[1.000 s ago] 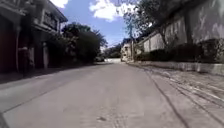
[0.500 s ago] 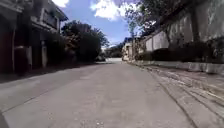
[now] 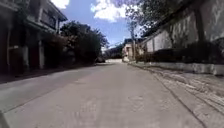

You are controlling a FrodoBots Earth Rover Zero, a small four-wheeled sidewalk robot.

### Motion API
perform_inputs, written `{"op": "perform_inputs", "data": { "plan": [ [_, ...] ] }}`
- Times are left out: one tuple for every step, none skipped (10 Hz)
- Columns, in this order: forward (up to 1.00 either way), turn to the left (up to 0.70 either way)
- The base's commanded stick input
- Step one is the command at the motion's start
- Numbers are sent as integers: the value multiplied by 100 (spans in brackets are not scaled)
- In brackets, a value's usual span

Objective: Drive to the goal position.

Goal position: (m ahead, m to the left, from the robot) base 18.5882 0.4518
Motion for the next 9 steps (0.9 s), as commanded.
{"op": "perform_inputs", "data": {
  "plan": [
    [70,0],
    [70,0],
    [70,0],
    [70,0],
    [70,0],
    [70,0],
    [70,0],
    [70,0],
    [70,0]
  ]
}}
